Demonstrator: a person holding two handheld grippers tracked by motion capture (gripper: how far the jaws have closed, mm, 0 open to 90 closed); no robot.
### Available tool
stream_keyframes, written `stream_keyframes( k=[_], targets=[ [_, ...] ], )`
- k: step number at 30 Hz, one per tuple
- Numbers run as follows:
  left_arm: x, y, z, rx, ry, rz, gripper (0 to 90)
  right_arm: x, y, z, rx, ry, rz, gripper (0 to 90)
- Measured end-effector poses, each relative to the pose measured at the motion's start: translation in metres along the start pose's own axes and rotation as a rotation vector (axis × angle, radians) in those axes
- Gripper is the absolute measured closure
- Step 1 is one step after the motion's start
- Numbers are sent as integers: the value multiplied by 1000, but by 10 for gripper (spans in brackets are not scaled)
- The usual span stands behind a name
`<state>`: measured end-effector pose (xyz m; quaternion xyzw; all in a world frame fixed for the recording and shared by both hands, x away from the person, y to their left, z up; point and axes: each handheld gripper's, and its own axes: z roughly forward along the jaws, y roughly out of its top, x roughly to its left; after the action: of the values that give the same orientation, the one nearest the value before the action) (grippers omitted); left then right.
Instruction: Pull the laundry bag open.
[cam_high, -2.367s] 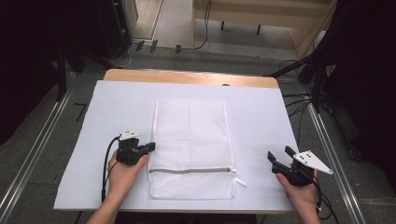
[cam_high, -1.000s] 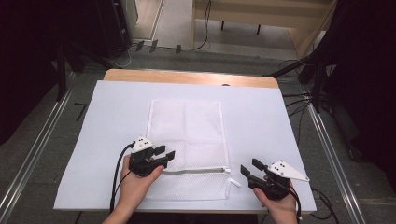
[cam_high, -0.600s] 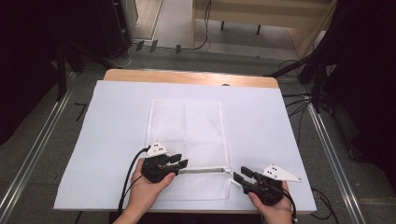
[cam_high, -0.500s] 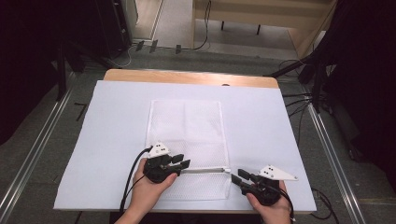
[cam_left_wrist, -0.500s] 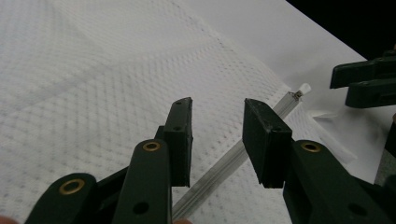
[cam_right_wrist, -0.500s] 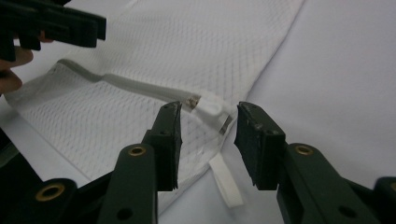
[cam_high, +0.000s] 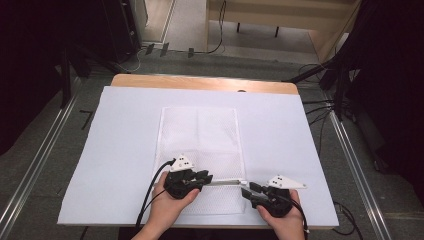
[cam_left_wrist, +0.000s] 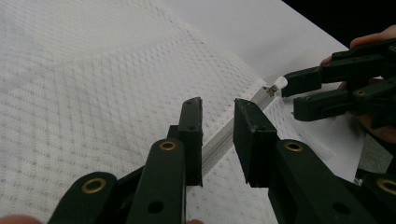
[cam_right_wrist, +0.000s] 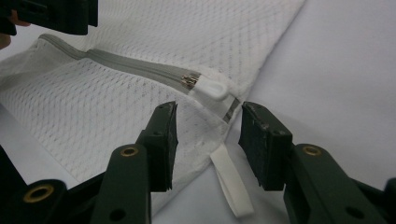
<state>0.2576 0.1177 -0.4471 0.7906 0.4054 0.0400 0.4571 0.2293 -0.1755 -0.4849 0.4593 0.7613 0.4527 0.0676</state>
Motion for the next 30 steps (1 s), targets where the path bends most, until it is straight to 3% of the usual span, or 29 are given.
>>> stream_keyframes(
  k=[2,9,14,19,27,30],
  targets=[
    [-1,0,0,-1,-2,1,733,4,0,5,15,7,-4,583],
    [-6,1,5,5,-21,3,745,11,-4,8,8,-64,-37,650],
    [-16,3,16,19,-45,28,752,11,-4,8,9,-115,-48,806],
    [-19,6,26,37,-45,31,810,9,-2,7,11,-113,-43,900],
    [-16,6,29,34,-41,9,824,12,4,-3,-37,-98,-53,900],
    [-17,7,27,18,-59,-5,815,13,6,-5,-57,-92,-62,900]
  ],
)
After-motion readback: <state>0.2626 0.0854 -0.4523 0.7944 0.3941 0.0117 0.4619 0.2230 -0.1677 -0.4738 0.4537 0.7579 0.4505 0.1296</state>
